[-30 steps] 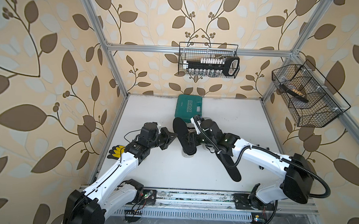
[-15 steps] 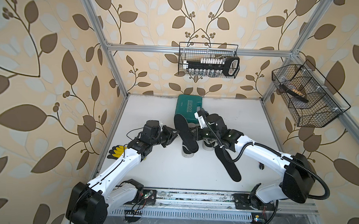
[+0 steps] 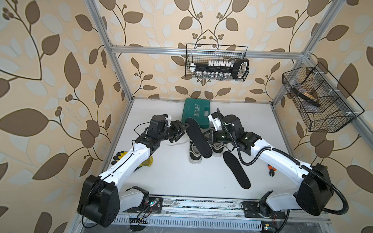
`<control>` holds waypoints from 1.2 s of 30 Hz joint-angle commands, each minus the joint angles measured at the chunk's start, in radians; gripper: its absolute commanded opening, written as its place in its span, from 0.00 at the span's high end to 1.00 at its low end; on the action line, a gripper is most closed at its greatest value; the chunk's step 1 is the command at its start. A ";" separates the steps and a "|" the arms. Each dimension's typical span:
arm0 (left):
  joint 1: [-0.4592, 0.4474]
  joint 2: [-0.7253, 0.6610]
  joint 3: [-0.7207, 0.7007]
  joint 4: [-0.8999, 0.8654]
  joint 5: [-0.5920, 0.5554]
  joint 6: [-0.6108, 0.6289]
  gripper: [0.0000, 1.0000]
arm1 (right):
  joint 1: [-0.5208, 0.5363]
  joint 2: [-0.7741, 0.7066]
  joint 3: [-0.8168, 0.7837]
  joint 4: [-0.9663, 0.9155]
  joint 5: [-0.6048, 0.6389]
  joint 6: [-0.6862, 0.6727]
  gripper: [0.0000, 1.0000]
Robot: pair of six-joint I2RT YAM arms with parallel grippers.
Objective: Insert the insole into the shoe
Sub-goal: Pick up the insole from the center of the board.
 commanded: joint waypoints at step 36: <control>0.002 0.013 0.067 -0.002 0.042 0.040 1.00 | 0.056 0.062 -0.123 0.385 0.144 -0.238 0.01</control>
